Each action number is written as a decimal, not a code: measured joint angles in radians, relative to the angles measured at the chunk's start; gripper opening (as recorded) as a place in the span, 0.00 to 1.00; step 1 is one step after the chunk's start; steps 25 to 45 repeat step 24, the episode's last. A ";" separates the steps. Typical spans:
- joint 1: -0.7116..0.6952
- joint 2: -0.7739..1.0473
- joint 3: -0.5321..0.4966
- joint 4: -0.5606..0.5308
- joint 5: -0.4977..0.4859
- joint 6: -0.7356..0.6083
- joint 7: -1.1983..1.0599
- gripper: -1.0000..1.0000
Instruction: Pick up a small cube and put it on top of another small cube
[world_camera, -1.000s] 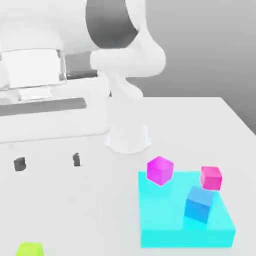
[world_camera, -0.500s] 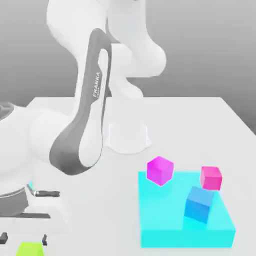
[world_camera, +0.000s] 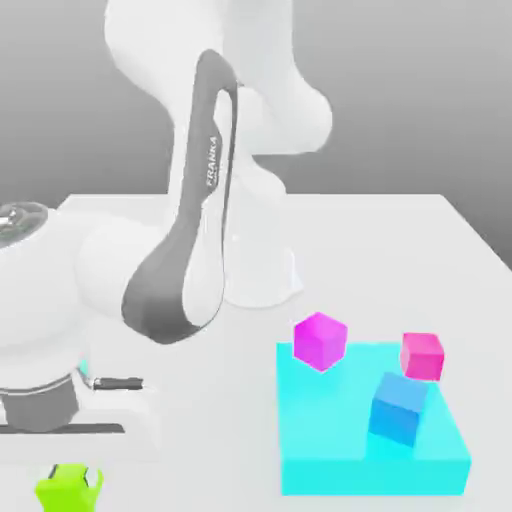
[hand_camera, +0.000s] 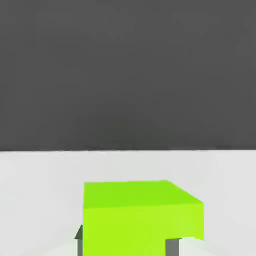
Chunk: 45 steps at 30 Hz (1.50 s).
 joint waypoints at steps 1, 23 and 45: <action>0.026 -0.029 0.018 -0.019 -0.005 -0.012 0.010 0.00; 0.399 -0.321 0.247 -0.318 -0.260 0.043 0.282 1.00; 0.399 -0.321 0.247 -0.318 -0.260 0.043 0.282 1.00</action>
